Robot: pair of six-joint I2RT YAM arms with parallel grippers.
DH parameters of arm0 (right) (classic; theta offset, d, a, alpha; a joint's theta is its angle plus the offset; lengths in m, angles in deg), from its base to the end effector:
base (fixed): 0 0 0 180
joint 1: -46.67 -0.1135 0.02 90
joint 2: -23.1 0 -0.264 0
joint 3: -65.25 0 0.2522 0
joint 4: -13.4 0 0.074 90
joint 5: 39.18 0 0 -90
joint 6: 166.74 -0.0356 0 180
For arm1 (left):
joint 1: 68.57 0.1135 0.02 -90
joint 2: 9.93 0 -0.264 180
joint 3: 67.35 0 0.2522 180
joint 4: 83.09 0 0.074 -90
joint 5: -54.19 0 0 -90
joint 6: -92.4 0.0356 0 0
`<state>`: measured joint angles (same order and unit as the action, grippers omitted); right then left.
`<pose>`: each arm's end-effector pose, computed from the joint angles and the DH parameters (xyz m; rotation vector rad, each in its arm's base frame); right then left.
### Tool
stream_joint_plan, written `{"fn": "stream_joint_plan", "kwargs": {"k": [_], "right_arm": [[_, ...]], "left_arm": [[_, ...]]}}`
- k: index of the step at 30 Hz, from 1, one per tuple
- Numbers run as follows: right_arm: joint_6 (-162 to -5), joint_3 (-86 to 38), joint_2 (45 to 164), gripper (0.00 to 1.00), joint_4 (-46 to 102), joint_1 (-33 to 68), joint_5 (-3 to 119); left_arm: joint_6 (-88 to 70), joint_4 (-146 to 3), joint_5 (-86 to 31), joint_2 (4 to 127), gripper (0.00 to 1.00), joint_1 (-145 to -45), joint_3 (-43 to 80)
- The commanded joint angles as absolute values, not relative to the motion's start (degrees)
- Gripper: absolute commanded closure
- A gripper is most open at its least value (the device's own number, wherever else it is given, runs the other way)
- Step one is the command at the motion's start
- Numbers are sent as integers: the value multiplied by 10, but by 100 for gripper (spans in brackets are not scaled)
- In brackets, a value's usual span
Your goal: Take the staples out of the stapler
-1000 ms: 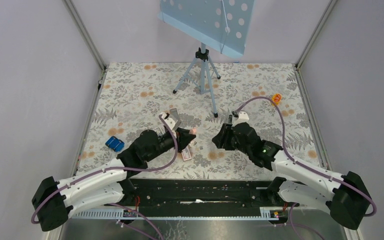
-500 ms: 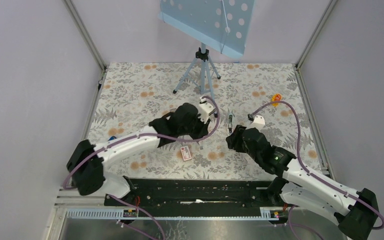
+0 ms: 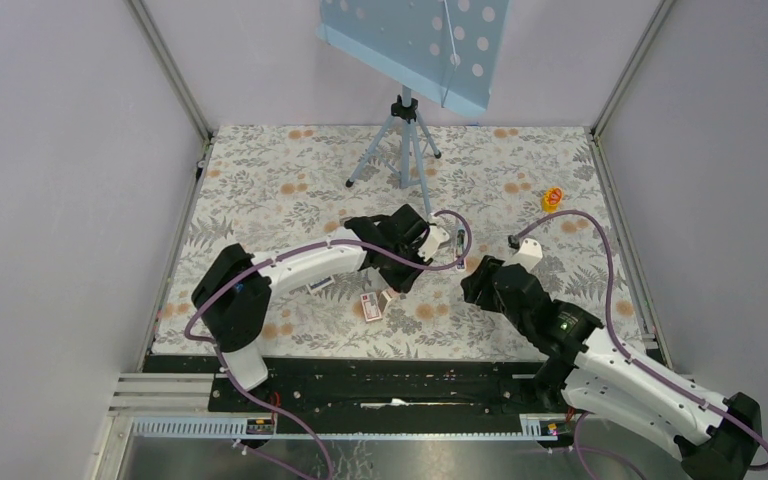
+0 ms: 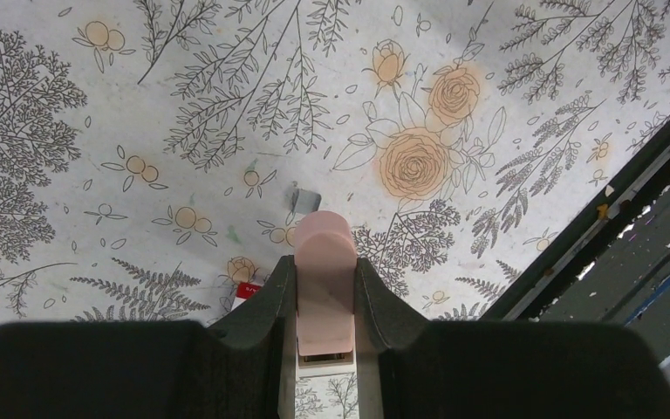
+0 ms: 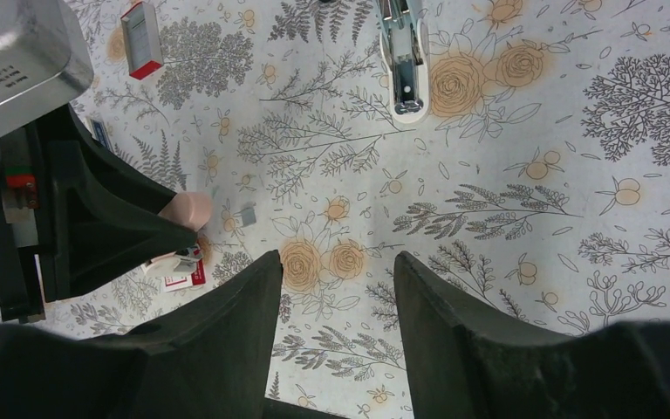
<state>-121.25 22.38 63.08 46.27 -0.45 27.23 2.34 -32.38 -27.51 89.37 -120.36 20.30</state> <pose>0.1206 0.1090 0.2426 0.2033 2.0841 0.5585 0.2188 -0.2863 0.2263 1.2355 2.4366 -0.4720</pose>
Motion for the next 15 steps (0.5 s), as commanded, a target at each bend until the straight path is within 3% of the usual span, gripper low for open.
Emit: {"fn": "stream_joint_plan", "kwargs": {"k": [1,15], "right_arm": [[-1222,230,628,42,466,-8,243],[-1224,250,647,36,418,-8,284]], "left_arm": [[44,-298,-262,897,100,-1201,238],[79,-368,-223,830,100,-1201,179]]}}
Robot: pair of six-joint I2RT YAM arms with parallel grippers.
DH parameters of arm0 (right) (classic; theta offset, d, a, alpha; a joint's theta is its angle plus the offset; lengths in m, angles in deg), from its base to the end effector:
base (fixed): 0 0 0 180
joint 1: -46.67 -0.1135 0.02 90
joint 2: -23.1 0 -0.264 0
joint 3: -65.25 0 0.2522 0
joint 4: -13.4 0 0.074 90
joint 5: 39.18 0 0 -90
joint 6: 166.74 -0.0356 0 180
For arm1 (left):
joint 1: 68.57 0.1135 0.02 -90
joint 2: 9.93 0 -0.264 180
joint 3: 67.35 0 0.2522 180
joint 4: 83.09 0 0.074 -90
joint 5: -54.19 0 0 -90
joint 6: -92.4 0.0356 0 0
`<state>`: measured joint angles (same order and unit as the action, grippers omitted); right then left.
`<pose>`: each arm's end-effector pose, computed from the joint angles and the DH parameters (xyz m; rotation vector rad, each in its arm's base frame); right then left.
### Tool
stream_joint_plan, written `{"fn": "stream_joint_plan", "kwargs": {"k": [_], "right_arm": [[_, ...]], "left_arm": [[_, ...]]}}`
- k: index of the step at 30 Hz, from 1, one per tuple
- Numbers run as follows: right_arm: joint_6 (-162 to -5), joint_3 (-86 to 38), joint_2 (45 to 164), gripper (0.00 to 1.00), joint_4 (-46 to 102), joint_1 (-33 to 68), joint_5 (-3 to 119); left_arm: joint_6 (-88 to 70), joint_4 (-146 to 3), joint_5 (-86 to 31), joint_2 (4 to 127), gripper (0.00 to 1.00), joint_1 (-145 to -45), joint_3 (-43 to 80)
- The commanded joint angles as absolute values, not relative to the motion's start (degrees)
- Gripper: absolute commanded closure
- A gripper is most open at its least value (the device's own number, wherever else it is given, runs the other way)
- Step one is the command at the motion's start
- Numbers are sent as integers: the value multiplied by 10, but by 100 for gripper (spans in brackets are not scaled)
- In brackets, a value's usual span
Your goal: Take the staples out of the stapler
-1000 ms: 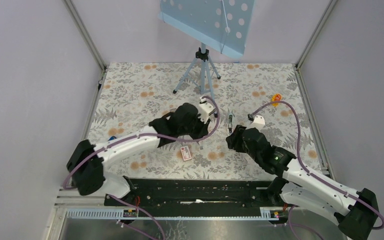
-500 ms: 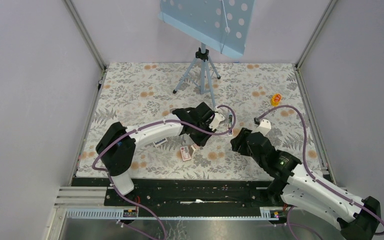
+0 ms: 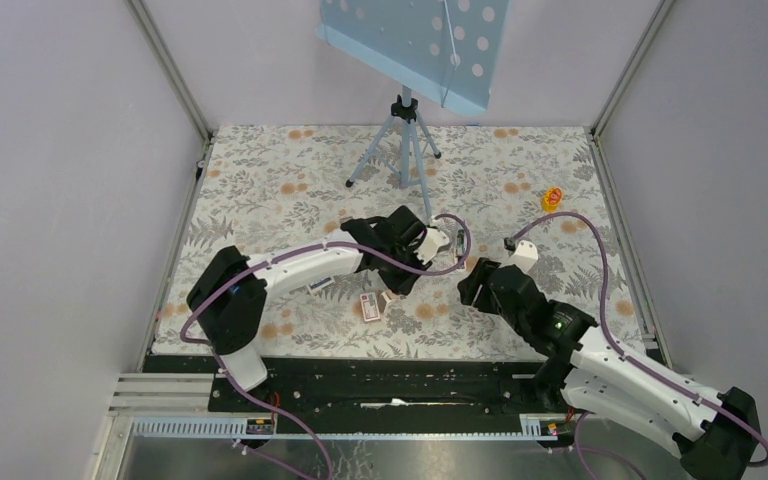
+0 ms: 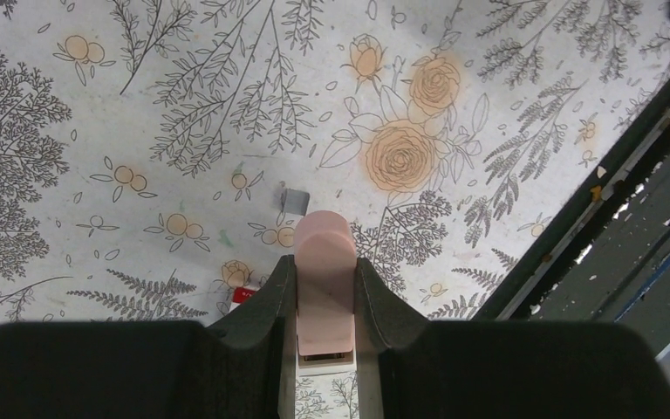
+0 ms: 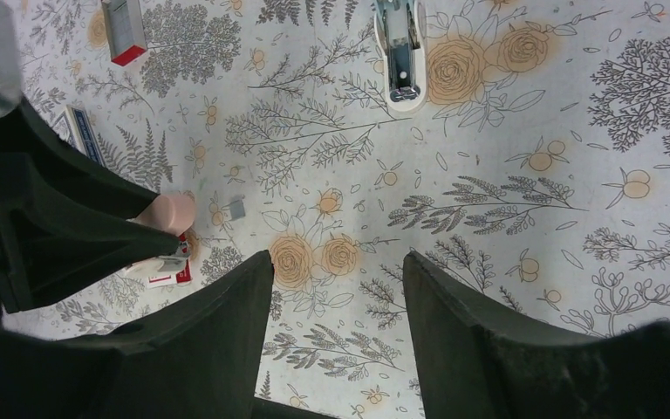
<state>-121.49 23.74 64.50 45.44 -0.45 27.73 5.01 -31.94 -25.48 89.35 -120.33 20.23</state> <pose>0.1223 0.1112 0.2321 0.1958 2.1164 0.5424 0.2174 -0.2861 0.2259 1.3057 2.4112 -0.5006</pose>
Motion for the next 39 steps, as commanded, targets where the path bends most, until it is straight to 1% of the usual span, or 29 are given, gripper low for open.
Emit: {"fn": "stream_joint_plan", "kwargs": {"k": [1,4,9,13,17,26,33,39], "right_arm": [[-1228,257,646,36,408,-9,289],[-1241,280,645,35,364,-8,327],[-1258,323,654,33,239,-8,394],[-1270,347,686,28,157,-9,440],[-1292,362,721,24,93,-8,471],[-1330,355,836,23,-20,-9,548],[-1375,372,916,26,-144,-8,588],[-1386,368,957,27,-198,-8,611]], "left_arm": [[85,-382,-217,821,100,-1201,169],[113,-434,-197,772,100,-1201,130],[171,-535,-157,689,100,-1201,41],[208,-606,-123,629,100,-1200,-29],[236,-645,-105,589,100,-1199,-69],[268,-717,-79,536,100,-1198,-134],[270,-709,-86,541,100,-1199,-133],[275,-707,-86,540,100,-1199,-137]]}}
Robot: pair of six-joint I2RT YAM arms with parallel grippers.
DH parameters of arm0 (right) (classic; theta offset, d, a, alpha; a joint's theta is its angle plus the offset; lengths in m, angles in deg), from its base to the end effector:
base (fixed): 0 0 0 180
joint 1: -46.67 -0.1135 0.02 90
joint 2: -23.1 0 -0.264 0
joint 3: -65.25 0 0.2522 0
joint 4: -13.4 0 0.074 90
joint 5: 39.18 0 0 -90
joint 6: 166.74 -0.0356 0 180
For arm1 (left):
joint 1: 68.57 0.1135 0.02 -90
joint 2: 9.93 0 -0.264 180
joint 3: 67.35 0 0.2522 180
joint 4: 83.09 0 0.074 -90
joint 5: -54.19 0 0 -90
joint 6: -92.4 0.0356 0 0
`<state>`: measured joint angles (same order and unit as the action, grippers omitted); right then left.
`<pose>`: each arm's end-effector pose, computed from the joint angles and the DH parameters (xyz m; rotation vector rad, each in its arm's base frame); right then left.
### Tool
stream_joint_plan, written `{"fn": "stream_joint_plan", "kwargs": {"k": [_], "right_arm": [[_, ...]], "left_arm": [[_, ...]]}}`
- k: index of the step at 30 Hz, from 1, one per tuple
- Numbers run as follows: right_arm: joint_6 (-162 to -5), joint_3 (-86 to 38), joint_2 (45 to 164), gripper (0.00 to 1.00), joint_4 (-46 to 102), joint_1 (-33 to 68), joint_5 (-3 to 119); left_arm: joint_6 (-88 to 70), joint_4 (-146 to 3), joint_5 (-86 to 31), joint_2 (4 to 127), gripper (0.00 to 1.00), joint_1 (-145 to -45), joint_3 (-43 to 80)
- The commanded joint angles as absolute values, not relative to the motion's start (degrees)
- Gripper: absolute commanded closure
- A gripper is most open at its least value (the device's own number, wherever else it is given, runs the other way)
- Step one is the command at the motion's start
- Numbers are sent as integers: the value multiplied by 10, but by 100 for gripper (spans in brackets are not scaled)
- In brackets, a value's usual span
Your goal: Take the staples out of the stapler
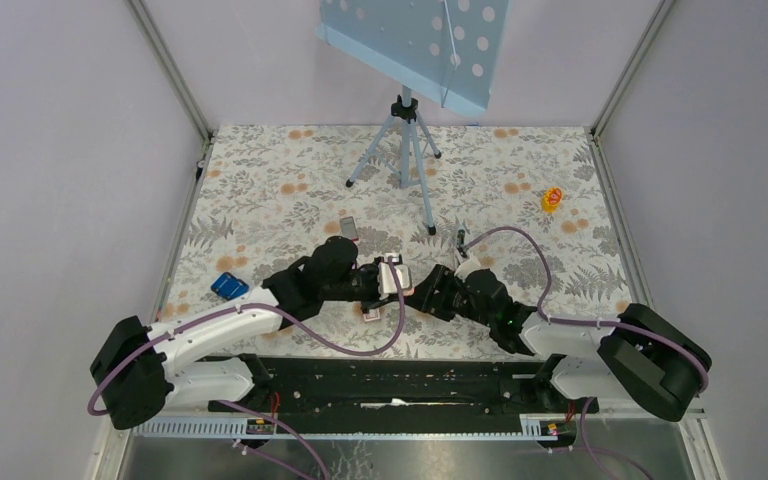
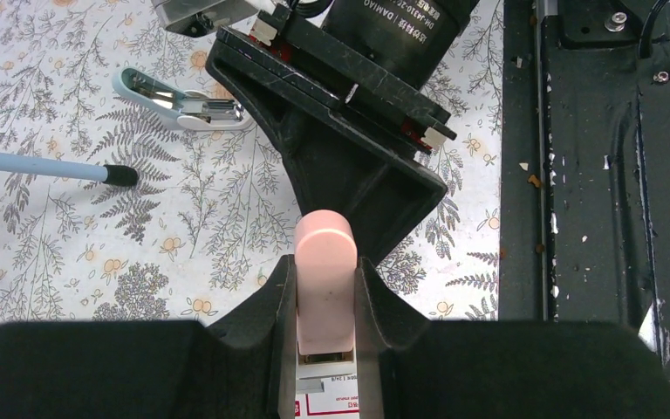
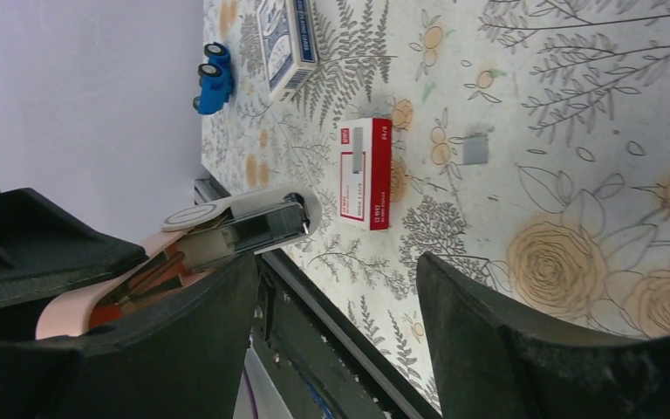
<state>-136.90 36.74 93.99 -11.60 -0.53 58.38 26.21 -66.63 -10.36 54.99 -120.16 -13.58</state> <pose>0.1489 0.1677 0.1603 0.1374 2.1249 1.3425 0.1431 -0.2051 0.2546 1.4880 1.4630 -0.7538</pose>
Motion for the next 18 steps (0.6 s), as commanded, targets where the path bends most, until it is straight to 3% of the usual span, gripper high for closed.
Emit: {"fn": "stream_joint_plan", "kwargs": {"k": [1,18], "right_arm": [[-1387,367,958,27,-199,-9,611],[-1389,350,1009,32,-231,-8,628]], "left_arm": [[276,-707,-85,539,100,-1199,-137],[285,-727,-48,519,100,-1199,-158]]}}
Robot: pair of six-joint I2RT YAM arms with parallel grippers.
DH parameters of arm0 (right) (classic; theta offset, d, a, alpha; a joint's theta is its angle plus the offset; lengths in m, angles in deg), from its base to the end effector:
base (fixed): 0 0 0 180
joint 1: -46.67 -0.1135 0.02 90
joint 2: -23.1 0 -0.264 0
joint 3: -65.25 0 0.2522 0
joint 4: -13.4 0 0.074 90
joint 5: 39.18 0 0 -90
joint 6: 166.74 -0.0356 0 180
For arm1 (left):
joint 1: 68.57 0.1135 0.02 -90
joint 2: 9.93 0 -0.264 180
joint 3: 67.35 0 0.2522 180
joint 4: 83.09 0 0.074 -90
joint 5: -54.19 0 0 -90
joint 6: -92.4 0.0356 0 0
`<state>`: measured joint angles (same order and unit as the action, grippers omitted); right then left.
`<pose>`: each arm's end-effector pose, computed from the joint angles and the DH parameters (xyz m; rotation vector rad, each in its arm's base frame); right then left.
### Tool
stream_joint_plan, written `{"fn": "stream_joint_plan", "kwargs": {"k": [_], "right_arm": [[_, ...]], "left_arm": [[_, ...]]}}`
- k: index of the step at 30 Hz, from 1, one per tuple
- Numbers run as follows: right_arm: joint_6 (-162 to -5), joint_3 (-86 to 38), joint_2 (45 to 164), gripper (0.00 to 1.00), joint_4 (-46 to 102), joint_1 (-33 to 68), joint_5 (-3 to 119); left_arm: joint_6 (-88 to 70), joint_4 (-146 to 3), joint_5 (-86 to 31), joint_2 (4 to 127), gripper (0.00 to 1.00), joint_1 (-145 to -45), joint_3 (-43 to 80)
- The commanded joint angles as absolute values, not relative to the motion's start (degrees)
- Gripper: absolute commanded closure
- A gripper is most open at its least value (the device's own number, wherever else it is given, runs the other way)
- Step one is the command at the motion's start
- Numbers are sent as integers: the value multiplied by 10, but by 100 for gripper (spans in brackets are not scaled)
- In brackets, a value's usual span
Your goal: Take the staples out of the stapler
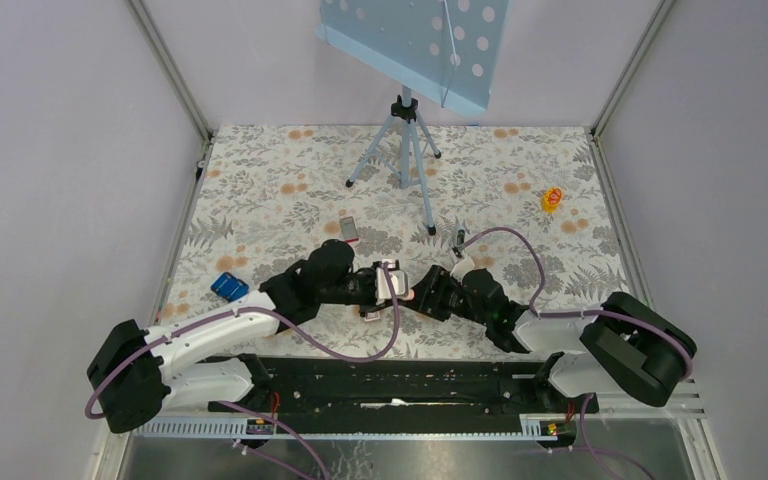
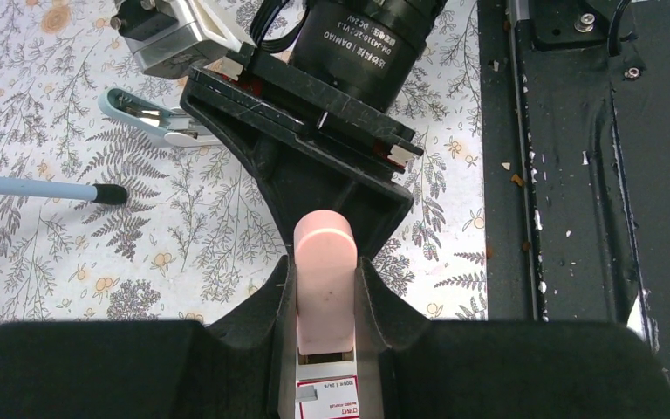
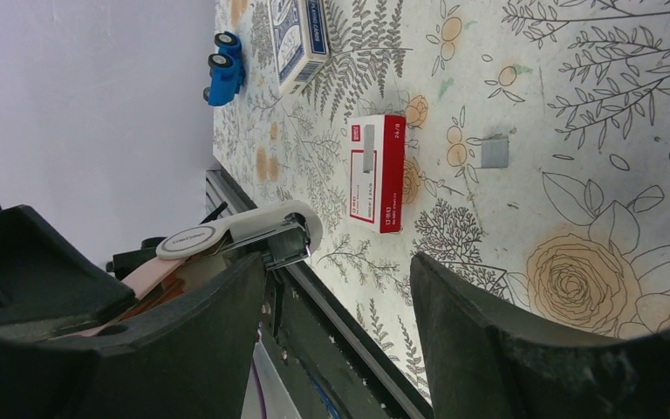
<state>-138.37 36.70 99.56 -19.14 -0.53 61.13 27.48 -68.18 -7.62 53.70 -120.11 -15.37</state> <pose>0.1532 0.1748 0.1541 0.1210 2.1113 1.4185 0.1386 -0.2015 0.2520 1.5137 1.4050 -0.7875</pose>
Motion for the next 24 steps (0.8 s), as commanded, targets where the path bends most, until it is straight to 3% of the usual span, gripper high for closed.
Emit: {"fn": "stream_joint_plan", "kwargs": {"k": [1,11,24], "right_arm": [[-1390,350,1013,32,-235,-8,630],[-1385,346,1020,38,-210,-8,614],[-1244,299,832,38,95,-8,442]], "left_arm": [[285,-727,-47,520,100,-1198,-158],[289,-721,-52,519,100,-1199,-156],[299,-712,-53,516,100,-1199,-159]]}}
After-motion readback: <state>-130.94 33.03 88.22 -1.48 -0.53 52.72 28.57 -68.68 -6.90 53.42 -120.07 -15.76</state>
